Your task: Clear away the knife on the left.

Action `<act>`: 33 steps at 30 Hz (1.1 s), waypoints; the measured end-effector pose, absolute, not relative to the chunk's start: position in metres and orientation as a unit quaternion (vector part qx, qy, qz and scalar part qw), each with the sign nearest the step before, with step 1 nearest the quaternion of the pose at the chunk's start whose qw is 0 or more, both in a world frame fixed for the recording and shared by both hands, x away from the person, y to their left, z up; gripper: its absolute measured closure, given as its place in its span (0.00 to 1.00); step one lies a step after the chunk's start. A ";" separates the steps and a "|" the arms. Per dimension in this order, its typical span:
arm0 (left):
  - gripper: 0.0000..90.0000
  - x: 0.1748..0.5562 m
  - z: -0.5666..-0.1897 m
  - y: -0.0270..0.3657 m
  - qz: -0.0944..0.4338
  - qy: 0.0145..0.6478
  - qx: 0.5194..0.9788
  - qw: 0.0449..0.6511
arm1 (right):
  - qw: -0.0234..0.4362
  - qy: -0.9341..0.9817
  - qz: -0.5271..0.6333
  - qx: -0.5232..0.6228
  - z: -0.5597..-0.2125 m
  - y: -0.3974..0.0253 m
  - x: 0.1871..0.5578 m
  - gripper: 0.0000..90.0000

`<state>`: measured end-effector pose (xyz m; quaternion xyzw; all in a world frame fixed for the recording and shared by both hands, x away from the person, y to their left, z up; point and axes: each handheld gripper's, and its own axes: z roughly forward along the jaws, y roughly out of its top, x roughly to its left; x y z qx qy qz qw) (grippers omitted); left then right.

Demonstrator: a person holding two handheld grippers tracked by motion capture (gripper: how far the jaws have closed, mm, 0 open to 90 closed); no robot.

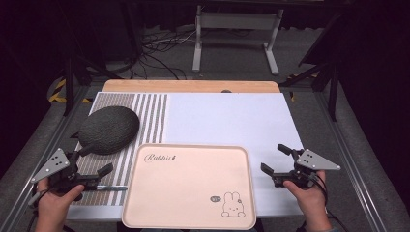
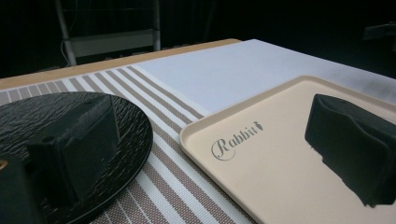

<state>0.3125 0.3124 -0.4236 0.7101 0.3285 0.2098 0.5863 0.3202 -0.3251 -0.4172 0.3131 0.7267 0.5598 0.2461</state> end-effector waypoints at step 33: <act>0.06 0.309 -0.396 0.314 0.197 0.288 0.763 0.544 | 0.237 0.725 0.566 0.313 -0.421 -0.325 0.319 0.06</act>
